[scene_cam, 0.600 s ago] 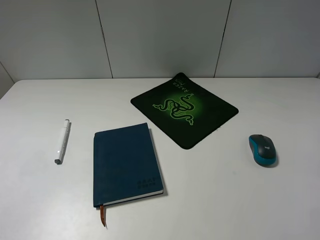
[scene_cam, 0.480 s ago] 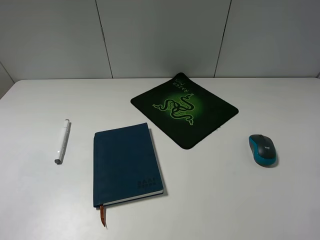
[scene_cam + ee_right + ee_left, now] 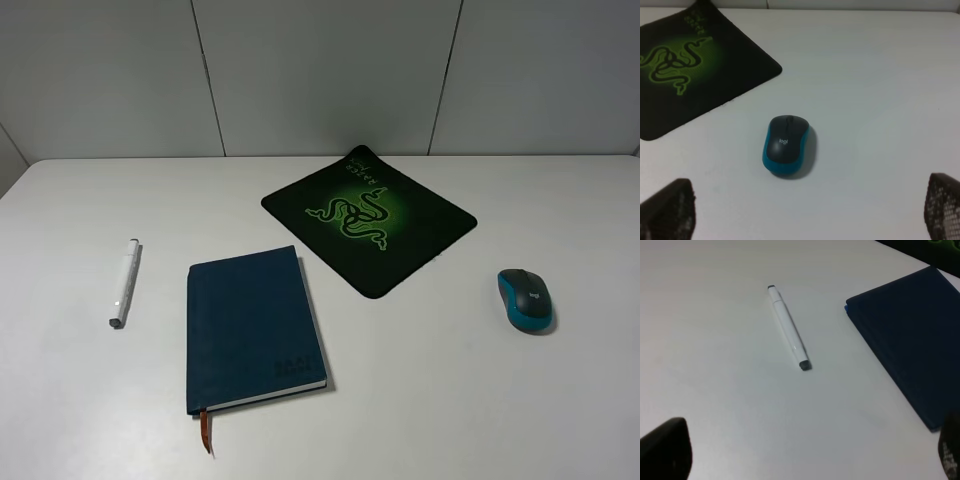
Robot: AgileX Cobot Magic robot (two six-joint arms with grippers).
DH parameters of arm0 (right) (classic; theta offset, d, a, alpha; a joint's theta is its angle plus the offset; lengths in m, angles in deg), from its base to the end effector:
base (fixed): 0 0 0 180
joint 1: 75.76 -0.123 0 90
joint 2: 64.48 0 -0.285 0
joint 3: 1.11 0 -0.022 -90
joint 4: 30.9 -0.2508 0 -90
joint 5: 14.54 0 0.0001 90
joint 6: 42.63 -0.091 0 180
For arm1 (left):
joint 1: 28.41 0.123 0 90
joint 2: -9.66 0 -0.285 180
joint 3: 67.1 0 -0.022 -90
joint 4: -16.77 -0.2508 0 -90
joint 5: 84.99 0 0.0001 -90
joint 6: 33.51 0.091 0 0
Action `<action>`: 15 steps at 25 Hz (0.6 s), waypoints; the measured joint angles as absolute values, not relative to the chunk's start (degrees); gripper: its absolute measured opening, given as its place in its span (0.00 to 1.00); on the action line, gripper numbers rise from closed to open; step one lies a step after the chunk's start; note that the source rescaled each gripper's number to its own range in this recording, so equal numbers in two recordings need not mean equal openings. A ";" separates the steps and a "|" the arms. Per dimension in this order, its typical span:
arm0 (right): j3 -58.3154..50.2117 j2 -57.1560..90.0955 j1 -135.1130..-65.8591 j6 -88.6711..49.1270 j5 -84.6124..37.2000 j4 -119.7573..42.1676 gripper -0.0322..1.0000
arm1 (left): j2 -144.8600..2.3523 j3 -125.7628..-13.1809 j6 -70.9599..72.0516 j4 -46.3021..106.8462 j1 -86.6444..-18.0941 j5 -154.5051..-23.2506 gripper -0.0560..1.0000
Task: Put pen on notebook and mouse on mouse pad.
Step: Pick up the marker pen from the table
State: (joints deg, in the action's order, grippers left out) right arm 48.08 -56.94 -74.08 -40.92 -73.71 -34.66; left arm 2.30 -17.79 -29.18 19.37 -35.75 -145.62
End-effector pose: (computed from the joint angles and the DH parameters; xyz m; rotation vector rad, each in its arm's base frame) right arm -0.0030 0.0052 0.2767 -0.0022 2.0214 0.0408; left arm -0.0048 -0.0030 0.2739 0.2100 2.0367 -0.0871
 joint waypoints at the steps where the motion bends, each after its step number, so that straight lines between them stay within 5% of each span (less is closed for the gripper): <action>1: 48.08 -56.94 -74.08 -40.92 -73.71 -34.66 1.00 | 2.30 -17.79 -29.43 19.37 -35.75 -145.62 0.98; 15: 48.08 -56.94 -74.08 -40.92 -73.71 -34.66 1.00 | 2.30 -18.81 -34.77 18.23 -35.75 -145.62 0.98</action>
State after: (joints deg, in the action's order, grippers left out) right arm 48.08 -56.94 -74.08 -40.92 -73.71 -34.66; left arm 2.30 -18.81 -34.77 18.23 -35.75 -145.62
